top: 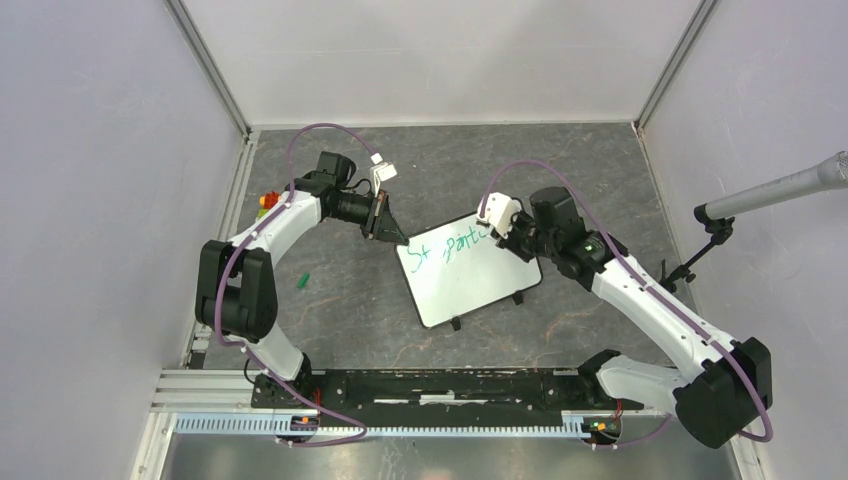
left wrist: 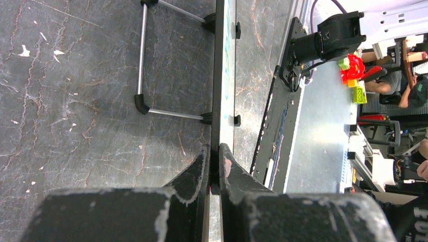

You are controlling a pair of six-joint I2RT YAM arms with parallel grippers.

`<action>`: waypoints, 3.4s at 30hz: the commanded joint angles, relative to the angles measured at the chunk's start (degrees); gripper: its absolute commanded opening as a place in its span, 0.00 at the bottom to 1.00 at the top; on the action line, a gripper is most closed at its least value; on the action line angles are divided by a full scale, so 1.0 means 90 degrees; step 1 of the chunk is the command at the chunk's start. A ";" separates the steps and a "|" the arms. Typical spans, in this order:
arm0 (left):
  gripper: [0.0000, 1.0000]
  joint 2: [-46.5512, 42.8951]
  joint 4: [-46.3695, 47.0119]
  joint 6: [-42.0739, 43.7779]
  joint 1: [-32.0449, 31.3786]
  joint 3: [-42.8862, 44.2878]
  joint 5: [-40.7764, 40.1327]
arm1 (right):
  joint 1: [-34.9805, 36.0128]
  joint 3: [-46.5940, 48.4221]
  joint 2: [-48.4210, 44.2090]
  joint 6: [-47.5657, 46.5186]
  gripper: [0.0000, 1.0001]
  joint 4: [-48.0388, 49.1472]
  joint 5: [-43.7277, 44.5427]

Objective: Write a sentence on the whiteboard

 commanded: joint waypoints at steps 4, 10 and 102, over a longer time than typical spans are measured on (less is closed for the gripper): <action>0.03 0.0054 -0.0018 0.0289 -0.0051 0.0038 -0.0314 | -0.0079 0.0365 0.0116 -0.0013 0.00 0.0170 0.0166; 0.02 0.0040 -0.0013 0.0304 -0.0051 0.0049 -0.0317 | -0.0079 0.0512 0.0236 0.0033 0.00 0.0181 0.0032; 0.02 0.0077 -0.0018 0.0289 -0.0054 0.0047 -0.0379 | -0.0635 0.0256 0.0197 -0.0115 0.00 -0.0048 -0.0495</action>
